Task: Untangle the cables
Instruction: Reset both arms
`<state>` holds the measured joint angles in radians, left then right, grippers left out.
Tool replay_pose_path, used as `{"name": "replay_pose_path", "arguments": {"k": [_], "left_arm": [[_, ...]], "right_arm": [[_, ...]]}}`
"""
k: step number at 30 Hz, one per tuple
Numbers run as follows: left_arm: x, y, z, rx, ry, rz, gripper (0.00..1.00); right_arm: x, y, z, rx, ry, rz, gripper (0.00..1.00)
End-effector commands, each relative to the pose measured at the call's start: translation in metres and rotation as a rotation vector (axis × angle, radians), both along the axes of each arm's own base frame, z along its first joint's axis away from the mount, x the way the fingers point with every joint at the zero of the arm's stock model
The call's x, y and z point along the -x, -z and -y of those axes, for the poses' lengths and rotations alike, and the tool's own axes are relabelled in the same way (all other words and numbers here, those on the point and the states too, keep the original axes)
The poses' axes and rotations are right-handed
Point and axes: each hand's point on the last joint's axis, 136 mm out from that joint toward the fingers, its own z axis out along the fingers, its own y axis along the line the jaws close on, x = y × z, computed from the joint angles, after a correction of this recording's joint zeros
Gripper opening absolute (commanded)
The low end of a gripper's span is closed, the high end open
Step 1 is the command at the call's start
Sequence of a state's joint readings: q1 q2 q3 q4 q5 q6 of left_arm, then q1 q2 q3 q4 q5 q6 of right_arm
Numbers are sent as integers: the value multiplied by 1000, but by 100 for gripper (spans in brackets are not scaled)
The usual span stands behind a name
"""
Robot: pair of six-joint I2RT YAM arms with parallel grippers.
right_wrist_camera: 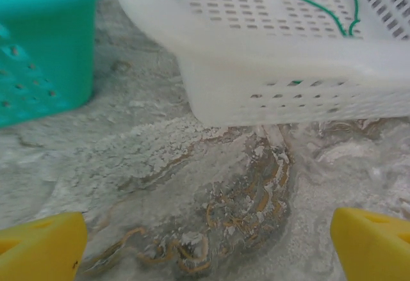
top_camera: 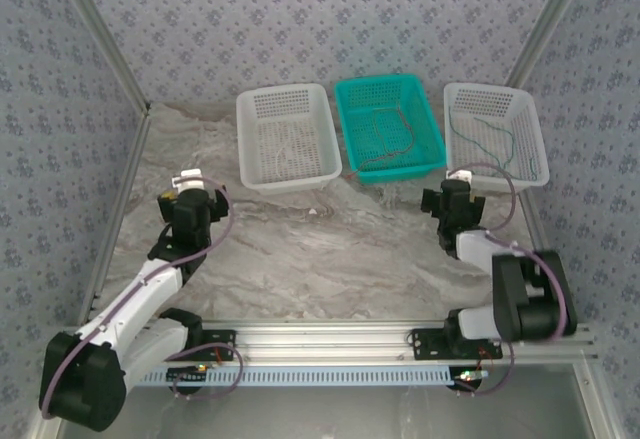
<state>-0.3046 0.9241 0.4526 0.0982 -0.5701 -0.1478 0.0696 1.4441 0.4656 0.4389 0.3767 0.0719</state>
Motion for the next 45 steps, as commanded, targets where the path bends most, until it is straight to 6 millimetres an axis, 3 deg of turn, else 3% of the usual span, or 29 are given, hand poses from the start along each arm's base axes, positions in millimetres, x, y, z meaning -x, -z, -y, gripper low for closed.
{"name": "replay_pose_path", "arguments": {"k": [1,3,5,6,13,17,25,30,34,36,37,45], "left_arm": [[-2,-6,-10,-2,-26,46,99],[-3,-1,-10,19,-8,49,99],[-5,4,-9,32,7,56,100],[-6,7,-10,34,8,56,99],[-28,26,-29,21,-33,23,99],[-48,43,-38,45,-31,-28,99],[-94,74,-40,97,49,-82,99],[-91,75,-19,72,152,-67,99],[-82,75,-18,79,183,71,99],[-81,82,-18,90,171,-14,100],[-83,78,-19,94,178,42,99],[-81,80,-22,89,158,20,99]], "right_arm": [[-25,-27,6,8,-32,183,99],[-19,-21,-5,-24,-115,198,100],[-20,-24,-3,-13,-101,277,100],[-19,-16,-2,-49,-107,195,100],[-21,-17,-7,-60,-153,208,100],[-25,-15,-18,-89,-232,190,100],[-25,-15,-18,-91,-233,189,100],[-25,-16,-18,-92,-233,190,100],[-25,-16,-18,-91,-233,191,100],[-25,-16,-18,-91,-232,191,100],[-25,-16,-18,-91,-232,191,100],[-25,-15,-18,-91,-234,191,100]]}}
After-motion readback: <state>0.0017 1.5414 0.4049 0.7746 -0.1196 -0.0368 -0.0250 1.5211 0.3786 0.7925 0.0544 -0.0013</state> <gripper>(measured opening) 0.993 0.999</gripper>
